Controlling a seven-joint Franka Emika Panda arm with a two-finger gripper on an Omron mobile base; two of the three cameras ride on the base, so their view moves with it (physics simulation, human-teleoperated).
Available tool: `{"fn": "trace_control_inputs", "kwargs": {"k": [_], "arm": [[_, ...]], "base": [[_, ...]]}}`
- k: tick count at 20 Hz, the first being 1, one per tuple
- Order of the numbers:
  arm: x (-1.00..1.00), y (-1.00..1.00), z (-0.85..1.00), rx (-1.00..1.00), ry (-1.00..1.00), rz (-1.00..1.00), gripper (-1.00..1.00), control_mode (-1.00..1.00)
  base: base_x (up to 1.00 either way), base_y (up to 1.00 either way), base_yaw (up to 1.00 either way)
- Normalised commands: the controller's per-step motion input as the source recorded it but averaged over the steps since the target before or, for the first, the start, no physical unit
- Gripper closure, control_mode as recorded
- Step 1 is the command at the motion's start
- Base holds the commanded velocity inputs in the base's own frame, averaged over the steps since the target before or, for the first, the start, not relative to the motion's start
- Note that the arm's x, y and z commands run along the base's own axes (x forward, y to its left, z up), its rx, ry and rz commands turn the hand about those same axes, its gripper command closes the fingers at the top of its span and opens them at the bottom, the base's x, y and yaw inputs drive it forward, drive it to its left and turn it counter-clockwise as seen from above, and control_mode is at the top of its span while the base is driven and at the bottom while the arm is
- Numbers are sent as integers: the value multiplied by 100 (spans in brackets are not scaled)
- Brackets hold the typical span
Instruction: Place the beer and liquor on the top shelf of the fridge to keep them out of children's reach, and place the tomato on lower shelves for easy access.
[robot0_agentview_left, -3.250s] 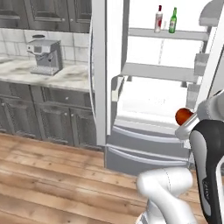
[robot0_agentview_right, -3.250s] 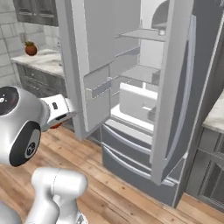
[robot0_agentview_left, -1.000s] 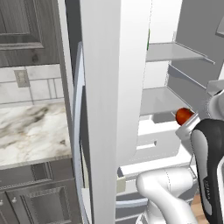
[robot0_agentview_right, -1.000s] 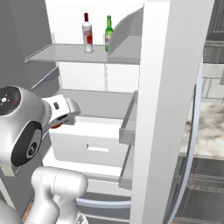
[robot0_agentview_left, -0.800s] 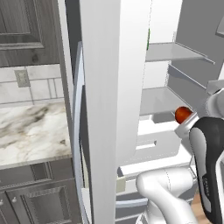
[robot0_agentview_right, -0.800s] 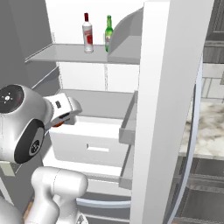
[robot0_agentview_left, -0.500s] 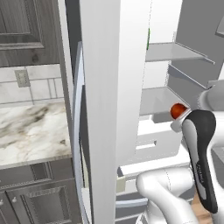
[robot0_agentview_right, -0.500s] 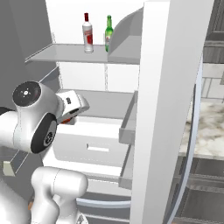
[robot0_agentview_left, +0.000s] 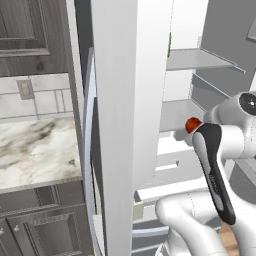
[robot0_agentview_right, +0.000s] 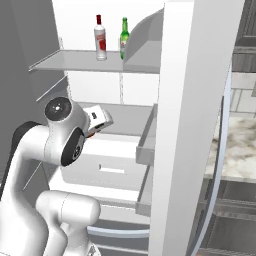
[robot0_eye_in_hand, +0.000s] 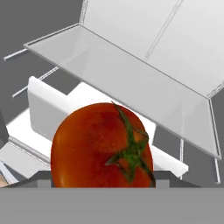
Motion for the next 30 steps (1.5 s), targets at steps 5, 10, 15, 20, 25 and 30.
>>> {"fn": "trace_control_inputs", "kwargs": {"k": [5,10,15,20,25,30], "arm": [[67,0,-22,0,2,-2,100,-100],[57,0,-17,0,6,-4,100,-100],[59,0,-29,5,6,-8,100,-100],[62,0,-37,11,7,-11,100,-100],[60,0,-21,18,0,-10,100,-100],[69,0,-9,17,0,-10,100,-100]], "base": [[0,0,0],[0,0,0],[0,0,0],[0,0,0],[0,0,0],[0,0,0]]}}
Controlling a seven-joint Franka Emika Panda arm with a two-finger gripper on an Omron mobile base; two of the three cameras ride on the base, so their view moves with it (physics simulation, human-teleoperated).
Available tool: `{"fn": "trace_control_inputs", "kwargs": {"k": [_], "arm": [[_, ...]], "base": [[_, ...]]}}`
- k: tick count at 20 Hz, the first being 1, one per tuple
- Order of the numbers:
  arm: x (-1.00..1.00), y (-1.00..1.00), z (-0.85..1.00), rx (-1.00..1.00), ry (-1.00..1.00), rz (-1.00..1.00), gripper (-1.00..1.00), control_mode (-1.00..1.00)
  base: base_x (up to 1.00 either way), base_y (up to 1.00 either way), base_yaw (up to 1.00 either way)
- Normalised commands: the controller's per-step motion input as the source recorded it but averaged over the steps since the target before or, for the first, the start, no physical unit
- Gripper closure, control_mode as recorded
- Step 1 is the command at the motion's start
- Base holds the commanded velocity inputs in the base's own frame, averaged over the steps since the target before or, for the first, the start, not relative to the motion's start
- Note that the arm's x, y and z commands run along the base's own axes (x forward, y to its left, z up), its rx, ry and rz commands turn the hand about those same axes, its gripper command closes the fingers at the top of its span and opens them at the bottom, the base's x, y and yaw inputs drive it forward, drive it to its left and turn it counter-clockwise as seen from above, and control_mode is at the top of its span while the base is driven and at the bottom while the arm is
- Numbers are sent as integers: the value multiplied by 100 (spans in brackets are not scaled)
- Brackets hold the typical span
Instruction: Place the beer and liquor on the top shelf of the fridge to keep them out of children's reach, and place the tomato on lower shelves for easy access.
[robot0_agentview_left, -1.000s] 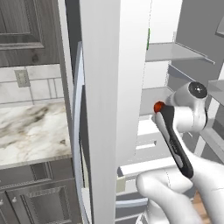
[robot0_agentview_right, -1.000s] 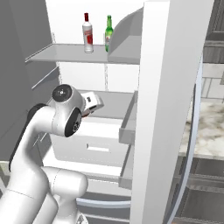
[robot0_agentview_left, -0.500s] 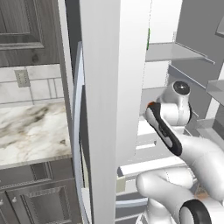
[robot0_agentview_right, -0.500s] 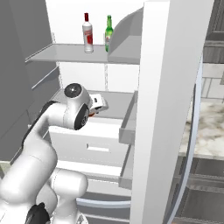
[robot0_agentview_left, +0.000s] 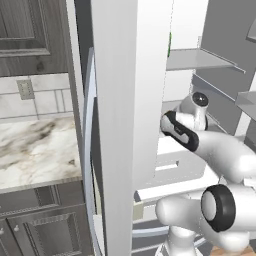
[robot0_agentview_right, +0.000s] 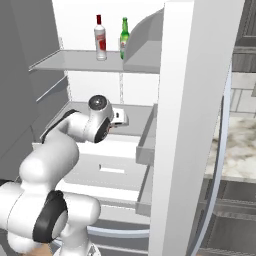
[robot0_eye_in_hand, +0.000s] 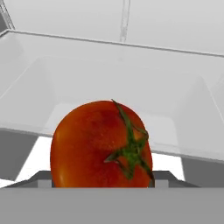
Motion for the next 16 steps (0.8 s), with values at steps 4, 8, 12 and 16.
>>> {"fn": "trace_control_inputs", "kwargs": {"k": [4,8,12,16], "arm": [[58,1,-15,1,0,-7,100,-100],[63,0,-17,0,2,-6,100,-100],[72,0,-38,0,3,0,100,-100],[70,0,-62,0,0,0,100,-100]], "base": [[0,0,0],[0,0,0],[0,0,0],[0,0,0]]}}
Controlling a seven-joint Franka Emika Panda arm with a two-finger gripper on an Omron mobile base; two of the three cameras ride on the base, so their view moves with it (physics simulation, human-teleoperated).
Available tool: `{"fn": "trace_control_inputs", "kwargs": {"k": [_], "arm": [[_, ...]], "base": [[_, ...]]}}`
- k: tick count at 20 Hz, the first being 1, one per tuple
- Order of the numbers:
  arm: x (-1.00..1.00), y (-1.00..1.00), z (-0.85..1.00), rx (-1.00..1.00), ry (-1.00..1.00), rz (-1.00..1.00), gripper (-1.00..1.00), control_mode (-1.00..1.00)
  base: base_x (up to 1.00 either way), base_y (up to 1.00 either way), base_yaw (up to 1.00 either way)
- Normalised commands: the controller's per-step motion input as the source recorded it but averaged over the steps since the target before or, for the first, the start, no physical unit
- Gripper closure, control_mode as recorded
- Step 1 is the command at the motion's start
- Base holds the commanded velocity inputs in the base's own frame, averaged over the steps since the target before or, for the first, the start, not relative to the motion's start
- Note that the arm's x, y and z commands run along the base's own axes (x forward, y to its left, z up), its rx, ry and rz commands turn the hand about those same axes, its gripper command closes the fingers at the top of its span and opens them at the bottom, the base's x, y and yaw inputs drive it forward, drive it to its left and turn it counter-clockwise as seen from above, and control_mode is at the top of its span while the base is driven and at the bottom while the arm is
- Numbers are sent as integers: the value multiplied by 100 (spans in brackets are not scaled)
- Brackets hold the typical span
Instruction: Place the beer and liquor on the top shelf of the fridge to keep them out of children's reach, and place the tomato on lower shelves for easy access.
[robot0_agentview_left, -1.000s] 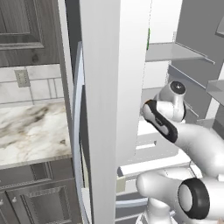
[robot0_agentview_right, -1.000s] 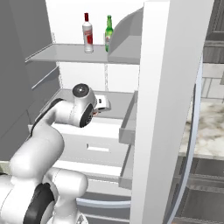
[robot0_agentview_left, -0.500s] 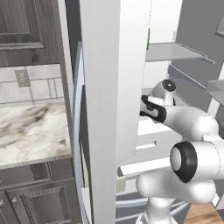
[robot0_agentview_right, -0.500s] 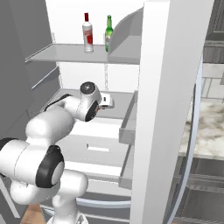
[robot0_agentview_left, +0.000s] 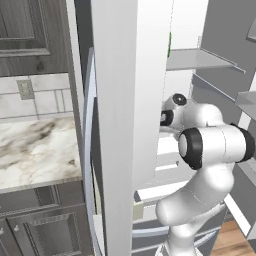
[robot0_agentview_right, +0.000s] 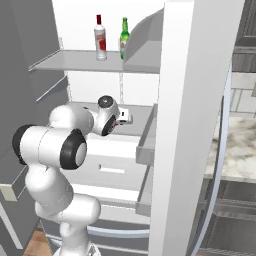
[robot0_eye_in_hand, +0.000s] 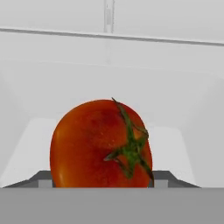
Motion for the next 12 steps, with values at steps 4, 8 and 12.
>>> {"fn": "trace_control_inputs", "kwargs": {"k": [4,8,12], "arm": [[69,0,-54,0,0,0,100,-100],[77,0,-27,0,0,0,100,-100],[71,0,-17,0,0,0,-100,-100]], "base": [[0,0,0],[0,0,0],[0,0,0]]}}
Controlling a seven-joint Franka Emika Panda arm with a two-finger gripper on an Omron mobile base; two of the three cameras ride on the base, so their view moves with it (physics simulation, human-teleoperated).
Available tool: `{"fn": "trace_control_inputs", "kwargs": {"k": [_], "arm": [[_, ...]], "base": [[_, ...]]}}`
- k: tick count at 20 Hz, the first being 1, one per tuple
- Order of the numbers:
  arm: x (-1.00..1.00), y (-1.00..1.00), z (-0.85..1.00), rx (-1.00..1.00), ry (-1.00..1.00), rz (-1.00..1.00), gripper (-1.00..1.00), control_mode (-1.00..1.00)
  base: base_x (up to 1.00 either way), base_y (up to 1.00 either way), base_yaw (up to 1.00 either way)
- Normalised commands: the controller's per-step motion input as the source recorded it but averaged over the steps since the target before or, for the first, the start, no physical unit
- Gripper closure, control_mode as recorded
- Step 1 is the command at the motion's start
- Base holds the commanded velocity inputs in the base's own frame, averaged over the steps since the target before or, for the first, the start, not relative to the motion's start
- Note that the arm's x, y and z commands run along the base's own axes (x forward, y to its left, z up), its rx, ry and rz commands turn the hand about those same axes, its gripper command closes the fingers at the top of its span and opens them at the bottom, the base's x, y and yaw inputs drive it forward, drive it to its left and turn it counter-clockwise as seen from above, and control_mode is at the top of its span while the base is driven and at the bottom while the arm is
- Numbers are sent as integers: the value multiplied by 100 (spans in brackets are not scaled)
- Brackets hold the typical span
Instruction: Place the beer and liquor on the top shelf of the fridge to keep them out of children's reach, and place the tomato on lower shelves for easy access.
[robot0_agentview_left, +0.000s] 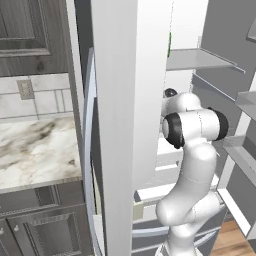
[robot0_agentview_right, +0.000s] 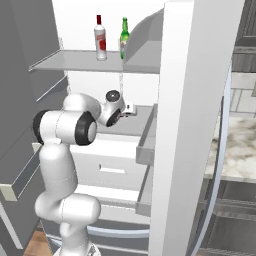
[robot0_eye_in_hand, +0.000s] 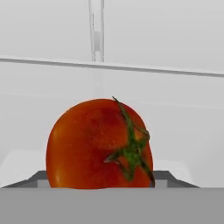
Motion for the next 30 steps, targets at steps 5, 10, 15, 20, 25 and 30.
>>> {"fn": "trace_control_inputs", "kwargs": {"k": [5,10,15,20,25,30], "arm": [[20,-1,-5,0,1,0,-100,-100],[-9,0,0,0,5,0,-100,-100],[-49,0,0,0,11,0,-100,-100],[-92,0,0,-1,9,0,-100,-100],[-100,0,0,-4,3,4,-100,-100],[-100,0,8,-5,0,11,-100,-100]], "base": [[0,0,0],[0,0,0],[0,0,0],[0,0,0],[0,0,0],[0,0,0]]}}
